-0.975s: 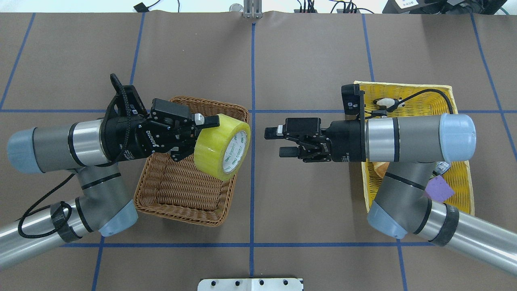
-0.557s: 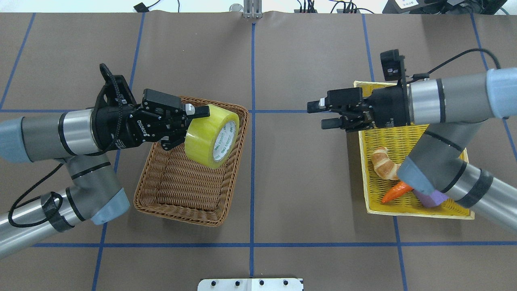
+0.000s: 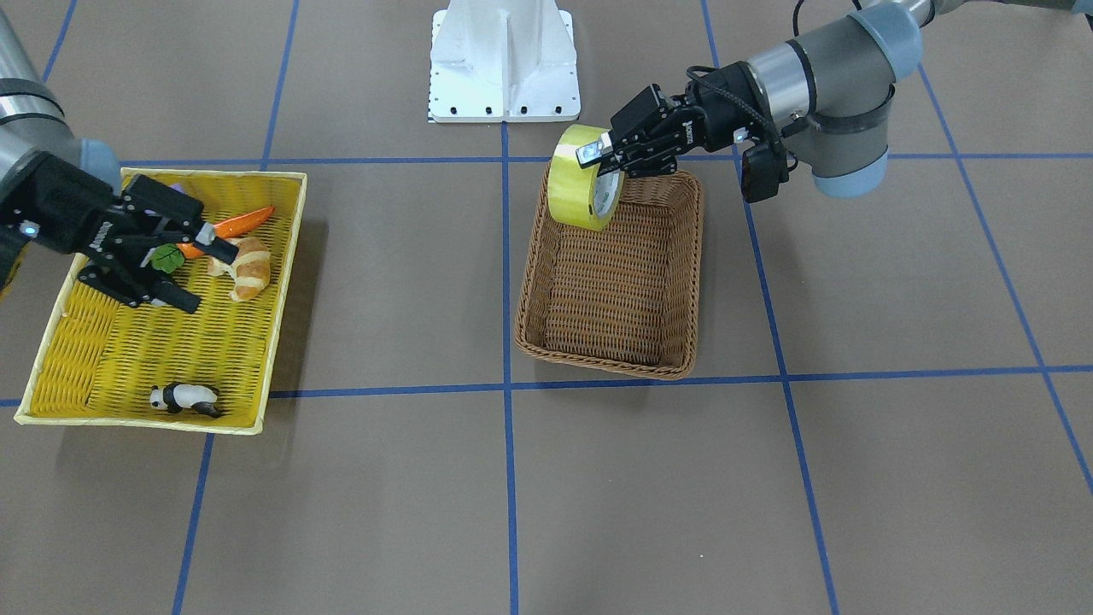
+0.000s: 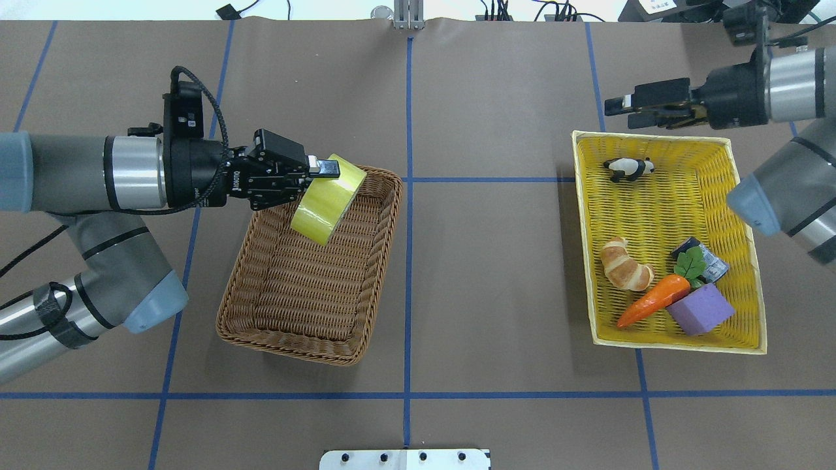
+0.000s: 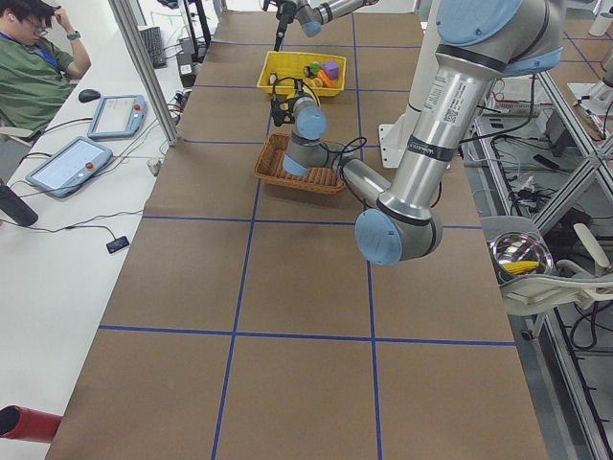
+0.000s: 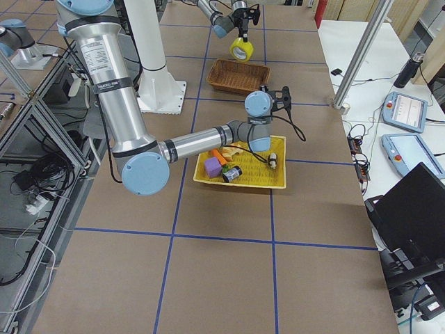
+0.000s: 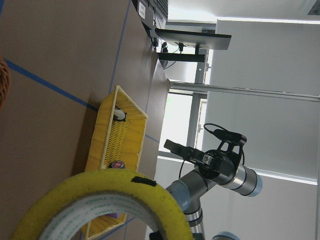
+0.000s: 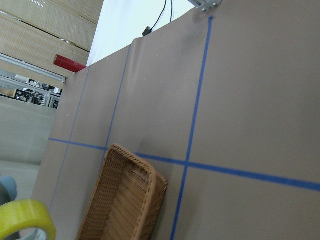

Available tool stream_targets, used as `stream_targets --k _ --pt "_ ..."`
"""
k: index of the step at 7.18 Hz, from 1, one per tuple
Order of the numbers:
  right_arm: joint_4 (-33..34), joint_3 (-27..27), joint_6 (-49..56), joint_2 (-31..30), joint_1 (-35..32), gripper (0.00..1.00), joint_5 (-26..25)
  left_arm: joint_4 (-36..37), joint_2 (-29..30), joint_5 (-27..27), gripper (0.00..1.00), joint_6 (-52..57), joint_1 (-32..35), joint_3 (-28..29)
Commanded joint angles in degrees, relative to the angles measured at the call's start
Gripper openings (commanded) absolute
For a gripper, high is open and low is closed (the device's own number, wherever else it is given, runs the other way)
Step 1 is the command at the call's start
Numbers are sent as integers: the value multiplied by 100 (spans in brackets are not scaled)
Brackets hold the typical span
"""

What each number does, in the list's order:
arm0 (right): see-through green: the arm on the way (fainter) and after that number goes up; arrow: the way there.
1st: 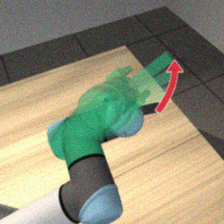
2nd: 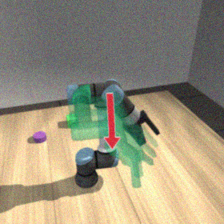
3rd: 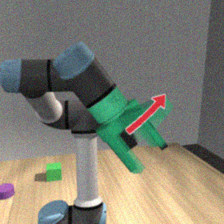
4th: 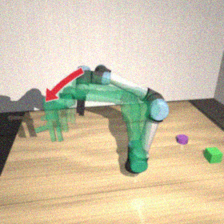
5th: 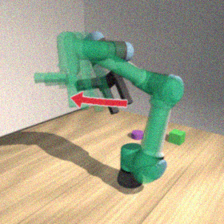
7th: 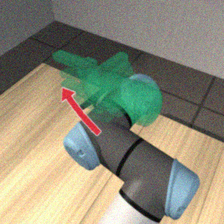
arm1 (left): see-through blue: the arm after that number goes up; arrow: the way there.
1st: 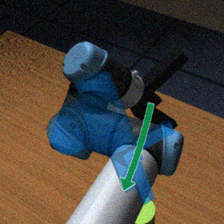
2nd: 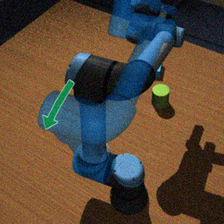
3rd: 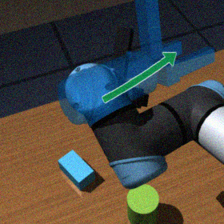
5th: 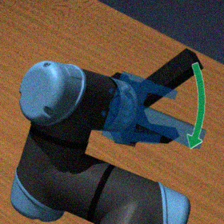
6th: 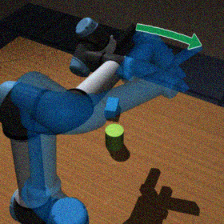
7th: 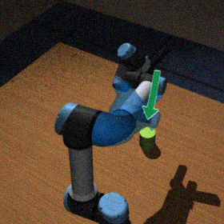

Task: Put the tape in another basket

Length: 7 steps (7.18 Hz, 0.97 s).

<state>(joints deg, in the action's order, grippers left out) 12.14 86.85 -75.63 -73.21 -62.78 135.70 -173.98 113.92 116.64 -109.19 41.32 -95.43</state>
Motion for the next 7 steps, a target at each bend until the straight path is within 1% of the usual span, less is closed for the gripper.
stream_targets --k 1,2,4,5,6,7 --pt "1328 -10 1719 -18 -663 100 280 1476 -19 333 0 1019 261 -352" --pt "2092 8 2519 17 -883 100 377 1803 -45 316 0 1431 306 -405" --pt "3158 25 3970 17 -1096 100 317 2506 -195 272 0 2135 306 -624" --pt "3633 78 4429 34 -1192 100 290 2997 -195 159 0 2443 254 -747" --pt "4343 209 4939 43 -1219 100 151 3498 -169 -216 0 2811 123 -792" --pt "5133 506 5718 35 -1185 100 -329 3772 -177 -568 0 2980 -113 -845"
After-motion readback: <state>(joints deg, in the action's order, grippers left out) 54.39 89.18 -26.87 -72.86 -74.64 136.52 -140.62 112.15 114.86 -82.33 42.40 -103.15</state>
